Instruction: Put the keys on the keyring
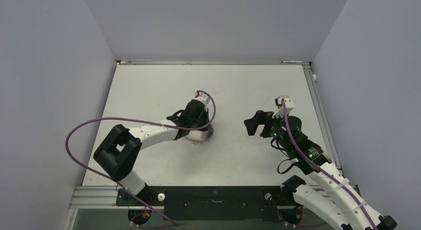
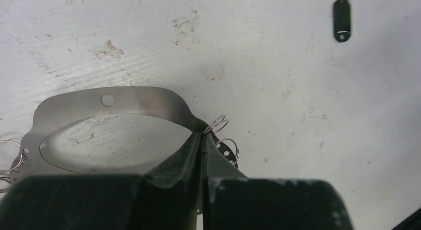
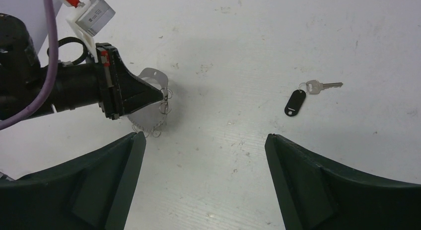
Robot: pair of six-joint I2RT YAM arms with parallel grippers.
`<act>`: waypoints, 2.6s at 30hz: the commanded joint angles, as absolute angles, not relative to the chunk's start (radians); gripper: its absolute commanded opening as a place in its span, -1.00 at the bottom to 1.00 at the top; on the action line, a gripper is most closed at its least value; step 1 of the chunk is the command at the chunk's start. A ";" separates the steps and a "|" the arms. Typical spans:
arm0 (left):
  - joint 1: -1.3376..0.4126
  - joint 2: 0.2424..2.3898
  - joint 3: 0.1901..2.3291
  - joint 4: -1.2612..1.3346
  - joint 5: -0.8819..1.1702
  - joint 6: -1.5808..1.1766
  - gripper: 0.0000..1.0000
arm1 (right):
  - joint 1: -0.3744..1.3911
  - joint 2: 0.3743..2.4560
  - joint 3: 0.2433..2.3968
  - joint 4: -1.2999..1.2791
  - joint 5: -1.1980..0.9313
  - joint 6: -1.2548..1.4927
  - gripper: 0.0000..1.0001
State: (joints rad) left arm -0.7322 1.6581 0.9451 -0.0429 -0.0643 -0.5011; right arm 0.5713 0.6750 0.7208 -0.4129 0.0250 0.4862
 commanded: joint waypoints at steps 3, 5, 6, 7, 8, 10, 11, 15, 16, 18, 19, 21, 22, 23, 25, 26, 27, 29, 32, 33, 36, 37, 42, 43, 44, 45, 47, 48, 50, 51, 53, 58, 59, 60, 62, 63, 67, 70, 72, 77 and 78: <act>-0.738 1.460 0.822 0.244 0.025 -0.462 -1.00 | 0.583 0.601 0.680 -0.270 -0.105 0.434 0.95; -0.738 1.406 0.772 0.294 0.047 -0.461 -1.00 | 0.583 0.579 0.665 -0.230 -0.166 0.417 0.95; -0.738 1.377 0.750 0.321 0.062 -0.460 -1.00 | 0.584 0.576 0.663 -0.216 -0.182 0.411 0.95; -0.738 1.351 0.732 0.346 0.074 -0.460 -1.00 | 0.584 0.576 0.663 -0.201 -0.201 0.399 0.95; -0.738 1.323 0.711 0.372 0.090 -0.461 -1.00 | 0.584 0.579 0.663 -0.191 -0.221 0.386 0.95; -0.737 1.272 0.670 0.426 0.130 -0.467 -1.00 | 0.586 0.585 0.662 -0.166 -0.268 0.361 0.88; -0.738 1.248 0.652 0.452 0.146 -0.469 -1.00 | 0.587 0.585 0.659 -0.151 -0.290 0.351 0.83; -0.738 1.163 0.579 0.562 0.205 -0.503 -1.00 | 0.589 0.572 0.633 -0.059 -0.361 0.343 0.68; -0.738 1.138 0.562 0.601 0.220 -0.514 -1.00 | 0.589 0.568 0.624 -0.031 -0.371 0.345 0.64; -0.737 1.105 0.528 0.666 0.243 -0.545 -1.00 | 0.591 0.558 0.597 0.044 -0.399 0.350 0.50; -0.737 1.092 0.512 0.700 0.258 -0.563 -1.00 | 0.592 0.554 0.582 0.077 -0.422 0.352 0.44; -0.738 1.068 0.477 0.773 0.284 -0.601 -1.00 | 0.595 0.551 0.556 0.136 -0.451 0.351 0.35; -0.740 1.058 0.461 0.806 0.293 -0.620 -1.00 | 0.598 0.551 0.544 0.156 -0.460 0.348 0.34; -0.740 1.050 0.437 0.848 0.303 -0.639 -1.00 | 0.602 0.550 0.535 0.170 -0.464 0.342 0.33; -0.741 1.035 0.404 0.924 0.323 -0.665 -1.00 | 0.611 0.553 0.524 0.196 -0.470 0.332 0.28; -0.740 1.027 0.388 0.959 0.330 -0.674 -1.00 | 0.616 0.555 0.523 0.209 -0.472 0.325 0.26; -0.741 1.023 0.374 0.990 0.336 -0.683 -1.00 | 0.624 0.559 0.521 0.221 -0.474 0.321 0.23; -0.740 1.021 0.349 1.053 0.341 -0.711 -1.00 | 0.641 0.570 0.517 0.249 -0.476 0.316 0.12; -0.741 1.035 0.327 1.146 0.342 -0.771 -1.00 | 0.680 0.609 0.512 0.279 -0.464 0.310 0.02; -0.740 1.041 0.324 1.167 0.340 -0.789 -1.00 | 0.700 0.623 0.510 0.288 -0.459 0.302 0.01; -0.741 1.051 0.312 1.222 0.329 -0.841 -1.00 | 0.789 0.662 0.502 0.316 -0.398 0.261 -0.02; -0.741 1.051 0.309 1.229 0.318 -0.859 -1.00 | 0.827 0.674 0.500 0.326 -0.367 0.240 -0.03; -0.742 1.048 0.290 1.291 0.314 -0.927 -1.00 | 1.035 0.725 0.489 0.365 -0.165 0.081 -0.08; -0.742 1.046 0.287 1.294 0.318 -0.932 -1.00 | 1.073 0.733 0.484 0.379 -0.124 0.048 -0.09; -0.742 1.042 0.286 1.295 0.321 -0.935 -1.00 | 1.103 0.740 0.479 0.395 -0.093 0.018 -0.12; -0.744 1.037 0.283 1.293 0.323 -0.934 -1.00 | 1.131 0.744 0.476 0.417 -0.068 -0.005 -0.13; -0.743 1.025 0.276 1.294 0.325 -0.936 -1.00 | 1.167 0.743 0.469 0.448 -0.051 -0.053 -0.15; -0.744 1.018 0.273 1.294 0.323 -0.935 -1.00 | 1.174 0.734 0.463 0.474 -0.068 -0.059 -0.15; -0.743 0.995 0.268 1.273 0.314 -0.928 -1.00 | 1.176 0.704 0.452 0.502 -0.093 -0.057 -0.14; -0.743 0.982 0.265 1.255 0.311 -0.925 -1.00 | 1.177 0.691 0.455 0.495 -0.097 -0.055 -0.11; -0.744 0.957 0.264 1.226 0.309 -0.915 -1.00 | 1.176 0.670 0.470 0.457 -0.099 -0.063 -0.07; -0.744 0.943 0.264 1.231 0.336 -0.926 -1.00 | 1.177 0.636 0.475 0.436 -0.013 -0.089 -0.01; -0.745 0.945 0.264 1.238 0.341 -0.932 -1.00 | 1.176 0.632 0.470 0.449 0.010 -0.096 -0.01; -0.745 0.947 0.265 1.246 0.347 -0.938 -1.00 | 1.176 0.631 0.468 0.458 0.034 -0.105 -0.03; -0.745 0.950 0.268 1.257 0.357 -0.949 -1.00 | 1.176 0.640 0.468 0.476 0.046 -0.122 -0.07; -0.745 0.951 0.270 1.261 0.359 -0.955 -1.00 | 1.176 0.649 0.473 0.481 0.049 -0.129 -0.09; -0.746 0.948 0.270 1.269 0.358 -0.970 -1.00 | 1.177 0.702 0.502 0.495 0.044 -0.150 -0.18; -0.750 0.946 0.272 1.263 0.357 -0.974 -1.00 | 1.177 0.739 0.512 0.522 0.031 -0.155 -0.21; -0.754 0.946 0.273 1.260 0.352 -0.974 -1.00 | 1.176 0.755 0.510 0.551 0.024 -0.154 -0.25; -0.761 0.946 0.273 1.259 0.349 -0.980 -1.00 | 1.179 0.786 0.518 0.585 0.020 -0.164 -0.33; -0.765 0.947 0.272 1.257 0.346 -0.979 -1.00 | 1.180 0.792 0.520 0.587 0.022 -0.167 -0.35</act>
